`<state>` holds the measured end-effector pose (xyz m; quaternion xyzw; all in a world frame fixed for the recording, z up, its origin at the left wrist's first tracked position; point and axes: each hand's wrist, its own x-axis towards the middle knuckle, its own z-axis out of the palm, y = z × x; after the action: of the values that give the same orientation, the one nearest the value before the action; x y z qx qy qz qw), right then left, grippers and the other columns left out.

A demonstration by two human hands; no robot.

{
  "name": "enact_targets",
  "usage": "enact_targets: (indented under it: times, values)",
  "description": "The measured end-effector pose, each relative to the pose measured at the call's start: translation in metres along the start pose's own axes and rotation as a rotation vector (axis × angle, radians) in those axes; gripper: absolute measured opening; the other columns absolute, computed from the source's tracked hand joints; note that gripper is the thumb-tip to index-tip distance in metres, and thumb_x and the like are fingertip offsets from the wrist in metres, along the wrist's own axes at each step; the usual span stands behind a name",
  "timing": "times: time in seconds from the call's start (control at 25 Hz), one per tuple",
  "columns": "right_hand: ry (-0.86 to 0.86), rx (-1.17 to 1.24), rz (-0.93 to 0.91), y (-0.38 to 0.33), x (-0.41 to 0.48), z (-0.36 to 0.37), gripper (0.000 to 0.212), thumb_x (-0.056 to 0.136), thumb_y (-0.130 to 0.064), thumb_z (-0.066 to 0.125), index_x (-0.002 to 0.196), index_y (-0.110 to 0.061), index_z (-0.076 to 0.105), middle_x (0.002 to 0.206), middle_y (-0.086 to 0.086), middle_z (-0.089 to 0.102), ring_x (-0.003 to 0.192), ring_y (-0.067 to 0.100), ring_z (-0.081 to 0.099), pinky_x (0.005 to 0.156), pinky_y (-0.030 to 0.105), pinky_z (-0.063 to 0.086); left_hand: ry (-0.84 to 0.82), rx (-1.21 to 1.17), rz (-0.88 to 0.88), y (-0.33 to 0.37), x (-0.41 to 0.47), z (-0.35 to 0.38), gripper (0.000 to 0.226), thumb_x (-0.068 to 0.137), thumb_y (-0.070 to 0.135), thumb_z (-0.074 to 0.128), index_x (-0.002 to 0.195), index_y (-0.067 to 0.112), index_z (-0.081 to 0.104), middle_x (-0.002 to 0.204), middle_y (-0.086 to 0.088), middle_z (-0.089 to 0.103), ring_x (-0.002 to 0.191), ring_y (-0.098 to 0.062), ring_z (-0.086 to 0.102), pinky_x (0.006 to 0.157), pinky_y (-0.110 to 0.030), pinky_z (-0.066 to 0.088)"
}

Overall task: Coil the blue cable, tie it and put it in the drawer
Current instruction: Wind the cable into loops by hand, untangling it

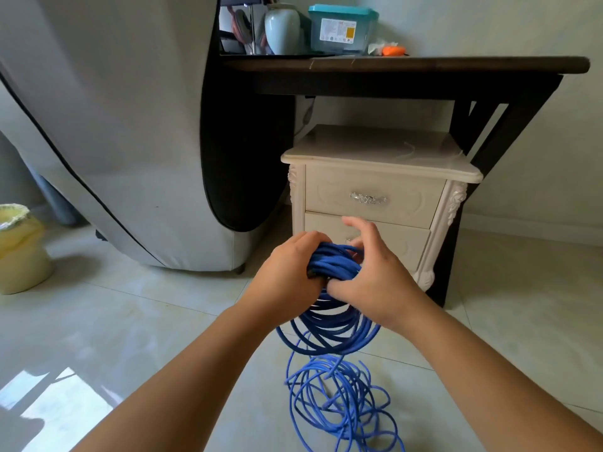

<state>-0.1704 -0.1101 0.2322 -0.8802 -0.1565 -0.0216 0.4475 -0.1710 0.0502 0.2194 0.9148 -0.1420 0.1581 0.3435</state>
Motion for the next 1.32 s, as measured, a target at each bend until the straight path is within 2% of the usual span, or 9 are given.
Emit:
enact_targets:
  times: [0.16,0.28,0.4,0.56,0.76,0.92,1.12,1.2,1.32]
  values:
    - [-0.219,0.431,0.167,0.01,0.002,-0.012,0.09,0.066,-0.032,0.085,0.142,-0.039,0.036,0.122,-0.008,0.063,0.101,0.001,0.065,0.088,0.019,0.048,0.169,-0.23,-0.176,0.0,0.004,-0.002,0.034,0.083,0.001,0.069,0.105,0.025,0.06,0.088,0.01,0.065,0.077,-0.006,0.062,0.065,-0.013,0.049]
    - [-0.254,0.605,0.185,0.016,0.004,-0.005,0.099,0.064,-0.038,0.082,0.148,-0.034,0.031,0.114,-0.006,0.072,0.107,0.011,0.068,0.106,0.042,0.045,0.26,-0.431,-0.315,0.0,0.005,-0.003,0.029,0.085,0.003,0.068,0.102,0.026,0.062,0.088,0.003,0.068,0.082,-0.015,0.067,0.072,-0.03,0.058]
    - [-0.308,0.585,0.161,0.018,0.005,-0.002,0.104,0.058,-0.051,0.08,0.148,-0.038,0.029,0.114,-0.017,0.07,0.111,0.004,0.064,0.109,0.041,0.041,0.351,-0.582,-0.441,0.004,0.006,-0.003,0.028,0.088,0.004,0.064,0.097,0.03,0.063,0.09,-0.005,0.068,0.082,-0.021,0.065,0.078,-0.045,0.058]
    - [-0.317,0.523,0.176,0.012,0.001,0.01,0.072,0.057,-0.057,0.074,0.123,-0.043,0.05,0.117,-0.016,0.067,0.112,0.0,0.061,0.101,0.028,0.04,0.397,-0.756,-0.495,0.006,0.008,-0.007,0.021,0.092,0.007,0.063,0.099,0.027,0.063,0.088,-0.004,0.066,0.075,-0.016,0.058,0.07,-0.034,0.054]
    - [-0.043,0.691,0.246,0.016,0.011,0.017,0.029,0.066,-0.032,0.071,0.091,-0.019,0.065,0.085,0.007,0.065,0.088,0.028,0.064,0.097,0.049,0.047,0.198,-0.954,-0.506,0.006,0.002,-0.002,0.022,0.093,0.004,0.06,0.109,0.019,0.062,0.073,-0.003,0.055,0.061,-0.011,0.054,0.061,-0.028,0.046]
    - [0.114,0.816,0.314,0.02,0.017,0.013,0.01,0.08,-0.003,0.06,0.083,-0.011,0.064,0.069,0.008,0.065,0.074,0.025,0.062,0.083,0.047,0.049,-0.022,-0.921,-0.469,0.007,-0.002,0.0,0.041,0.079,0.014,0.067,0.119,0.016,0.057,0.088,-0.004,0.061,0.083,-0.019,0.059,0.083,-0.036,0.046]
    - [0.19,0.21,0.134,0.02,0.018,0.007,0.013,0.081,-0.006,0.06,0.088,-0.013,0.051,0.068,-0.001,0.054,0.065,0.022,0.049,0.063,0.034,0.04,-0.347,-0.695,-0.407,-0.007,-0.003,-0.029,0.108,0.063,0.028,0.079,0.153,0.041,0.022,0.152,0.009,0.038,0.138,-0.014,0.041,0.111,-0.039,0.037]
    - [0.095,-0.156,-0.011,0.015,0.01,0.011,0.021,0.08,-0.013,0.061,0.089,-0.021,0.045,0.074,-0.006,0.055,0.066,0.02,0.05,0.059,0.033,0.039,-0.269,-0.319,-0.21,-0.002,-0.003,-0.025,0.109,0.068,0.013,0.078,0.154,0.042,0.016,0.158,0.013,0.023,0.143,-0.013,0.031,0.109,-0.033,0.042]
    - [0.067,-0.419,-0.2,0.009,0.005,0.016,0.033,0.077,-0.014,0.063,0.091,-0.027,0.035,0.079,-0.01,0.047,0.074,0.018,0.045,0.053,0.023,0.03,-0.228,0.092,0.051,0.002,-0.003,-0.009,0.094,0.078,0.009,0.074,0.154,0.034,0.025,0.147,0.006,0.04,0.134,-0.011,0.036,0.106,-0.019,0.035]
